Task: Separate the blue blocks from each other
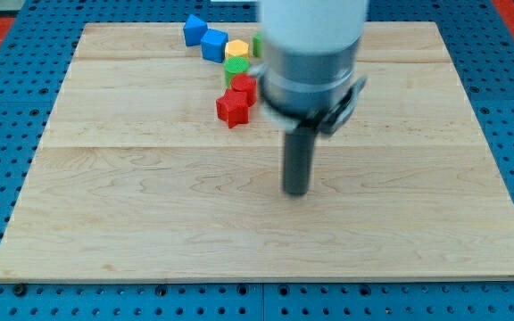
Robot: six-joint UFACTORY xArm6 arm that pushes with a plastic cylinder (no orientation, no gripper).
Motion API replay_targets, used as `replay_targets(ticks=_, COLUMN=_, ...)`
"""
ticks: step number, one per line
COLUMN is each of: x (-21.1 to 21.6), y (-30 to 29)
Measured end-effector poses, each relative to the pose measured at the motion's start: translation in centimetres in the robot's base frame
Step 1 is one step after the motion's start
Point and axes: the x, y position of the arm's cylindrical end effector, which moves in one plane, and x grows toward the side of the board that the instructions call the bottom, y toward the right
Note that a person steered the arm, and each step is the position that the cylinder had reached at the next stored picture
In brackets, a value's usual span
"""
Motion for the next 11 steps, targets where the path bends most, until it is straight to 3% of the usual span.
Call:
replay_targets(ticks=1, x=-13.5, y=6.3)
replay_targets(ticks=2, x=-24.5, y=6.7)
replay_targets(ticks=3, x=-28.9, y=4.8)
replay_targets(ticks=5, x=-29.0, y=-9.2)
replay_targets(ticks=9, x=-28.7, y=-17.3)
replay_targets(ticks=10, x=-22.0, y=-14.0)
replay_targets(ticks=11, x=-19.5, y=-15.1)
